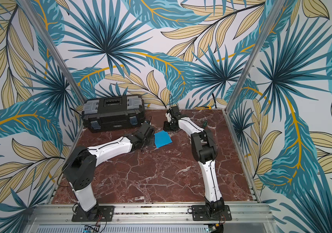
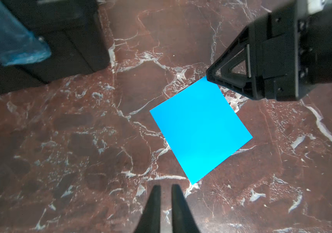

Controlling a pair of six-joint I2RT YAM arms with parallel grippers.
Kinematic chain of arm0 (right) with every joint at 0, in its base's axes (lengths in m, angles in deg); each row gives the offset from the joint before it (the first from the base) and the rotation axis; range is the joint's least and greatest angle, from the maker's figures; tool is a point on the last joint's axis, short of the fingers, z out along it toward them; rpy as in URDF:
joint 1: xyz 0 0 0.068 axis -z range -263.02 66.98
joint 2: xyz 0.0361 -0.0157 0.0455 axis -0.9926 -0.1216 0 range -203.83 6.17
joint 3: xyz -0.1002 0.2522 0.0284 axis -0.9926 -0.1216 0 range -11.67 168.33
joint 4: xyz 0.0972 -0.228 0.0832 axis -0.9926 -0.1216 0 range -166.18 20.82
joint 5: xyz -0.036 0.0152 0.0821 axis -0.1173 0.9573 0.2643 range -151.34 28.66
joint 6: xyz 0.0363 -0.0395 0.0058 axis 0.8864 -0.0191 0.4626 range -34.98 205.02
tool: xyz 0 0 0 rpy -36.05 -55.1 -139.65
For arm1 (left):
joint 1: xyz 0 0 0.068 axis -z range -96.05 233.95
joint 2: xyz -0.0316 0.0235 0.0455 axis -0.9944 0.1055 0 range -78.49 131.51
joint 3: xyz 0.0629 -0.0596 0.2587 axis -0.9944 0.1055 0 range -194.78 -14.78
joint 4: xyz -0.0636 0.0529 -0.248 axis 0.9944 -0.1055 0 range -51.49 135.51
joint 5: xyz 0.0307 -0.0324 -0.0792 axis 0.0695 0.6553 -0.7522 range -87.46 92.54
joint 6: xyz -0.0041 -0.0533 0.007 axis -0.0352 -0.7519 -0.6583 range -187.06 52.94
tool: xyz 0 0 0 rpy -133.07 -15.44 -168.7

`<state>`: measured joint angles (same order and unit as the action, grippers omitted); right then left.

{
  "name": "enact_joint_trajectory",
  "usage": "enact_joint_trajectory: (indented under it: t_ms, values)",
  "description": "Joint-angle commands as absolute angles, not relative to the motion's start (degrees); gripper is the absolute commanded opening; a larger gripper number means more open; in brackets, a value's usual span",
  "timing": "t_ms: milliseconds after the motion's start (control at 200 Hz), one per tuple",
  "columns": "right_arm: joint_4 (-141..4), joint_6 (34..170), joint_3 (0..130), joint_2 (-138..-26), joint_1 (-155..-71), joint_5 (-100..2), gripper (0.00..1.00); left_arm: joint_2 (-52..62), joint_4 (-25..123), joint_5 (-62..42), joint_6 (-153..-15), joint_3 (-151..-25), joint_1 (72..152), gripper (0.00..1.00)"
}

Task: Fold the square paper along the opposite sides
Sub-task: Pick up the paper from the center of the board.

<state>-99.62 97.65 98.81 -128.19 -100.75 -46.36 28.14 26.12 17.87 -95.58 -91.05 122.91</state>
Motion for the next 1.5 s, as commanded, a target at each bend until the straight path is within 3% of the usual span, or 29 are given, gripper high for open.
enact_joint_trajectory:
  t_ms: [0, 300, 431, 551, 1497]
  values:
    - [-101.3, 96.7, 98.9, -129.4, -101.0, -47.2, 0.40, 32.3, 24.8, 15.7, -97.1, -96.0, 122.9, 0.09]
    - [-101.3, 96.0, 99.7, -131.3, -101.0, -48.2, 0.41, 42.8, 21.2, 14.0, -100.1, -104.0, 122.5, 0.12]
    - [-101.3, 96.4, 100.3, -132.2, -101.0, -47.8, 0.41, 45.8, 19.5, 13.6, -101.8, -105.7, 121.4, 0.05]
    - [-101.4, 96.7, 100.7, -133.1, -101.0, -47.3, 0.41, 47.0, 19.0, 13.2, -102.5, -105.5, 120.6, 0.01]
    - [-101.5, 93.0, 88.7, -126.2, -101.6, -44.8, 0.40, 50.3, 18.5, 13.4, -102.0, -105.0, 119.4, 0.00]
